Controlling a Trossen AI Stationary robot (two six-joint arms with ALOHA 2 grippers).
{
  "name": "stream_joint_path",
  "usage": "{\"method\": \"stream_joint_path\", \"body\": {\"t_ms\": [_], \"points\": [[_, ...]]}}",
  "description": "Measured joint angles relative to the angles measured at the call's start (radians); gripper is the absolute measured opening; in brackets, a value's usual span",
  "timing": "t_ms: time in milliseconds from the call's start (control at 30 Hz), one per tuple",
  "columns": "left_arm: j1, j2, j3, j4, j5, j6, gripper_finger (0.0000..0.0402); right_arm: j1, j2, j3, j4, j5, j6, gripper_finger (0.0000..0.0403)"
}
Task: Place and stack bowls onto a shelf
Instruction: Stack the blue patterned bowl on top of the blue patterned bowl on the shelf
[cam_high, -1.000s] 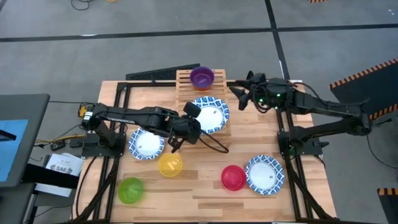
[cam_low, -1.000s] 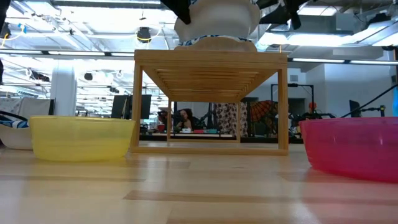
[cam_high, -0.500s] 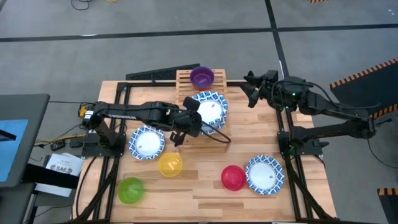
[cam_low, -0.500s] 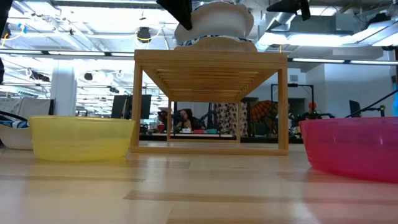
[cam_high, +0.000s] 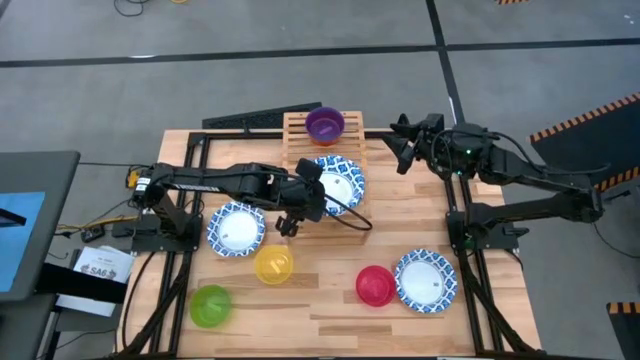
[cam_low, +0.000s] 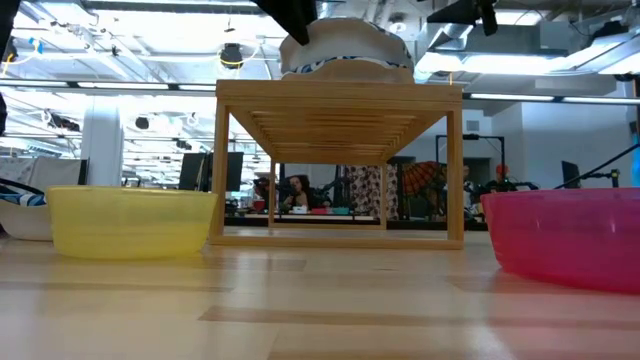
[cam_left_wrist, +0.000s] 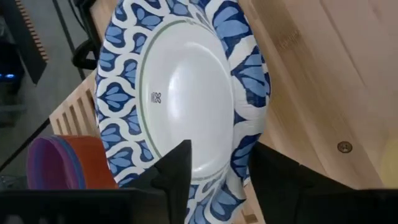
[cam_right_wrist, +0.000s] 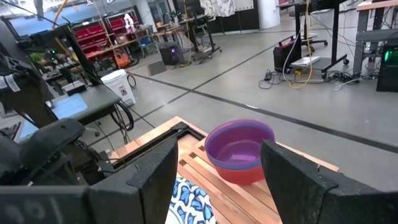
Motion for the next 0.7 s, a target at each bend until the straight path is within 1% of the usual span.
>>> {"method": "stream_joint_path", "body": {"t_ms": [133,300,400,500,600,700], "points": [[-0.001,-0.007,0.000,0.000,0.019,-0.035,0.0160,0.000,0.000,0.000,-0.002,0.000,0.000,0.0255],[-0.002,-0.046,0.000,-0.009,0.075,-0.095,0.0162,0.000,0.000,0.000,-0.019,0.000,-0.001,0.0255],[0.004,-0.088,0.000,-0.002,0.106,-0.154,0.0163,0.000,0.000,0.000,-0.038,-0.001,-0.002,0.0255],[0.028,-0.134,-0.007,0.025,0.170,-0.253,0.0163,0.000,0.000,0.000,-0.052,-0.001,-0.001,0.0255],[0.050,-0.205,-0.076,0.130,0.219,-0.340,0.0156,0.000,0.000,0.000,-0.052,-0.001,-0.001,0.0255],[0.056,-0.293,-0.195,0.250,0.224,-0.396,0.0125,0.000,0.000,0.000,-0.052,-0.001,-0.001,0.0255]]}}
